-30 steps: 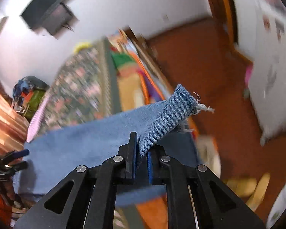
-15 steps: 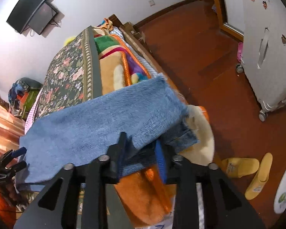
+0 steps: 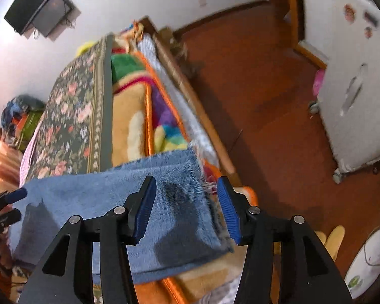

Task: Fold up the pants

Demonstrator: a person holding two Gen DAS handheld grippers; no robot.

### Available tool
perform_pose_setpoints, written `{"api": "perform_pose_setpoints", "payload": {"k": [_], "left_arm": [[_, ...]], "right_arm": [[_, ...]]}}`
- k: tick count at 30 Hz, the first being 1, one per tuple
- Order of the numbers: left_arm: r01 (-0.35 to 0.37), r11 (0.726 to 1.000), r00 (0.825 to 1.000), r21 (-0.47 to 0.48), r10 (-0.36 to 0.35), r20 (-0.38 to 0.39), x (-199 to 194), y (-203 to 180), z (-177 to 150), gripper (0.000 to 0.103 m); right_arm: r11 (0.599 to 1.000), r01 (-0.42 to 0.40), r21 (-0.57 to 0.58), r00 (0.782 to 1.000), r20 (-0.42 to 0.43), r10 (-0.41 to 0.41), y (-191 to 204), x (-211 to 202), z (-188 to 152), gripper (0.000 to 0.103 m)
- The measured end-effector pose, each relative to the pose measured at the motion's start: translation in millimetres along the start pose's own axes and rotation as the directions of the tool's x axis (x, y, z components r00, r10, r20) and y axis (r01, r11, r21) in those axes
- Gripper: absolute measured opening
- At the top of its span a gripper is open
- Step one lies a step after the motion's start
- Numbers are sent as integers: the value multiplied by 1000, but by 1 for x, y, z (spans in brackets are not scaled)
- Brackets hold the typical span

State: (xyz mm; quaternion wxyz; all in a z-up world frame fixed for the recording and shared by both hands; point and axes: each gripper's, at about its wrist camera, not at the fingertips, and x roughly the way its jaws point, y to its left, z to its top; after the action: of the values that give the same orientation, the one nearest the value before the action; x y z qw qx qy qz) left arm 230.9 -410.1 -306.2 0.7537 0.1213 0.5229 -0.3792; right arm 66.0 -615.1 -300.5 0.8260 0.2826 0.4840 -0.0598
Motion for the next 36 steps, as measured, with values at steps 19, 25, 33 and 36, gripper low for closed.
{"api": "perform_pose_setpoints", "payload": {"k": [19,25,33,36], "left_arm": [[-39,991,984,124,60,-166,75,-64,-25,80],[-17,995,986,96,33,-161,72,-57,-24,80],[-27,996,989,83,39,-146,70,-55,-22,79],[-40,994,989,103,54,-138,70,-58,-24,79]], "right_arm": [[988,-65,-139,985,149,85,20,-20,10,8],[988,113,-104,986,134,-99,9,-22,6,8],[996,62,-69,987,152,-51,23,-56,-29,29],[996,4,-84,980,197,13,40,-63,-37,30]]}}
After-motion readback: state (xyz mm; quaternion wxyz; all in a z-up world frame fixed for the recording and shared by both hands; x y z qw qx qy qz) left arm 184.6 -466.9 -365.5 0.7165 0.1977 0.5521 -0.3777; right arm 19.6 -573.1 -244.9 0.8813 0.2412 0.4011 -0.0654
